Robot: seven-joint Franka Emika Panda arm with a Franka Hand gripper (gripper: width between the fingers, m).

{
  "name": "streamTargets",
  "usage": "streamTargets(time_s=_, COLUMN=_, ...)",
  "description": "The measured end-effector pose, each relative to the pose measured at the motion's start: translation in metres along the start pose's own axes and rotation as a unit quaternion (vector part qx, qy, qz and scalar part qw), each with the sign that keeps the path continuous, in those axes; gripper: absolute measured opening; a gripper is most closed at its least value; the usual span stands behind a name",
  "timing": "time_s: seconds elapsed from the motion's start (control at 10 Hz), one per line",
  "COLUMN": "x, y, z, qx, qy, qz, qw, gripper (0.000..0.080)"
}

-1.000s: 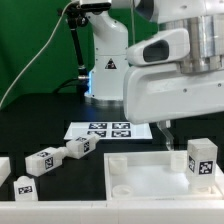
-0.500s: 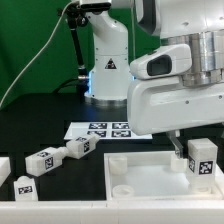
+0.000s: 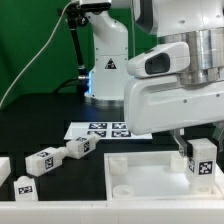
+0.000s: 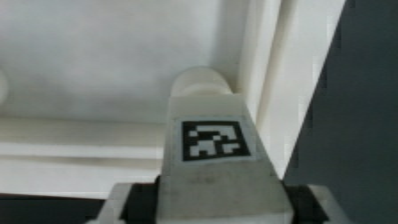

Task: Assemble one leg

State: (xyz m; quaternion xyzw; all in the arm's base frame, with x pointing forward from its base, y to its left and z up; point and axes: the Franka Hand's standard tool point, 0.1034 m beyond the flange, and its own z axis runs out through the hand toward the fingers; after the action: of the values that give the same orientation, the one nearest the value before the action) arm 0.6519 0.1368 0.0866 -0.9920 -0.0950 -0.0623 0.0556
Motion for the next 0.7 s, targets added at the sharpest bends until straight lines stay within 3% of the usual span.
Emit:
streamTargets(time_s=0.2, x=0.0002, y=0.0004, z=0.0002, qx=0.005, qy=0.006, qz=0.046, qw=0.999, gripper=0.0282)
streamTargets(time_s=0.4, x=-0.0034, y=0.0023, z=0.0004, qx=0.021, qy=0.038, qz=0.18, qw=0.983, gripper=0.0282)
streamTargets(time_s=0.7, x=-0.008, y=0.0045, z=0.0008, qx=0.047, qy=0.061, qz=0.382, qw=0.921, gripper=0.0282)
